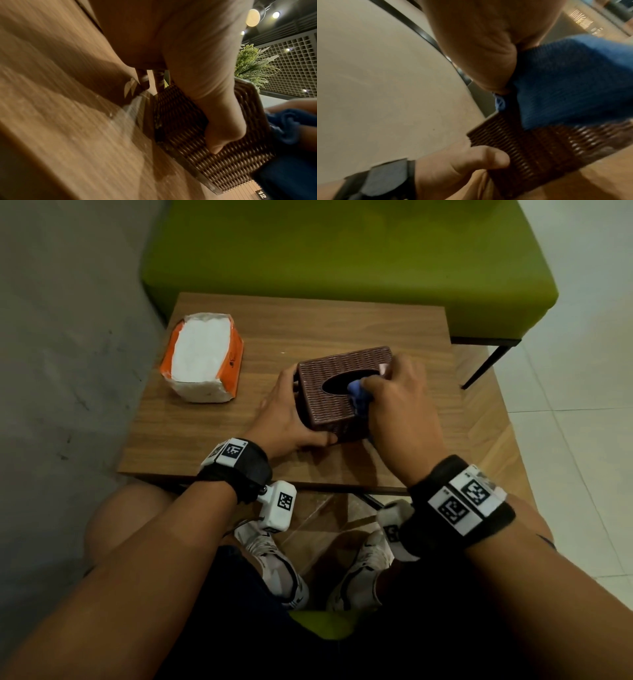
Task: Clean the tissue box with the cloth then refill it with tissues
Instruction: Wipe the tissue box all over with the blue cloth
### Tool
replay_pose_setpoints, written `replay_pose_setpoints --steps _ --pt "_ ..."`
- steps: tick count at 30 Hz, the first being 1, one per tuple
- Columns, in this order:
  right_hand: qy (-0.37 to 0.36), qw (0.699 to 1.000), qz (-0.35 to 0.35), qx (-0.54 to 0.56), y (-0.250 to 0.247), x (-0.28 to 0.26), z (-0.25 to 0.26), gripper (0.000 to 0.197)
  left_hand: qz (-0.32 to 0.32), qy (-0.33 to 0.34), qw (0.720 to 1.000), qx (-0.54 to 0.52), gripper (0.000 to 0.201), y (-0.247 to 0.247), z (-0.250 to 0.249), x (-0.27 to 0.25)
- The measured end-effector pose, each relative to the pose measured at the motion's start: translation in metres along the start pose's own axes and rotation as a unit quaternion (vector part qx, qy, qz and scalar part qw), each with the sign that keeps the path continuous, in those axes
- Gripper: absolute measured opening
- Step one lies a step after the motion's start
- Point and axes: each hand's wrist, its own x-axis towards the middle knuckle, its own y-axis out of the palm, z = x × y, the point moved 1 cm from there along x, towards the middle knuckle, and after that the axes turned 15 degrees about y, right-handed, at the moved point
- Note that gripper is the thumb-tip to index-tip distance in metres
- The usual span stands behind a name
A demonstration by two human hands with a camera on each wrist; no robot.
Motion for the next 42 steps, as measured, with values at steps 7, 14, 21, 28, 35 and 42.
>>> replay_pose_setpoints --steps 7,14,21,28,35,42 --pt "-0.132 0.988 -0.018 0.074 0.02 -0.043 0.035 0.031 -0.008 -0.035 0.999 0.0 0.113 -0.001 0.0 0.002" --pt "0.039 0.99 -0.116 0.07 0.015 -0.02 -0.024 0.033 -0.003 -0.002 1.0 0.014 0.136 0.002 -0.004 0.001" --pt "-0.083 0.993 -0.051 0.069 0.026 -0.052 -0.004 0.048 -0.006 0.011 1.0 -0.022 0.129 0.001 -0.007 -0.001" --pt "0.0 0.997 -0.054 0.051 0.005 0.034 -0.049 0.031 0.007 -0.006 1.0 -0.002 0.138 0.0 -0.004 0.0" --pt "-0.007 1.0 0.012 0.021 0.011 0.051 -0.035 0.029 0.006 -0.012 1.0 0.007 0.135 0.0 -0.008 -0.002" --pt "-0.012 0.985 -0.062 0.16 -0.002 -0.023 -0.073 0.038 0.012 -0.023 1.0 -0.003 0.135 -0.003 -0.013 -0.002"
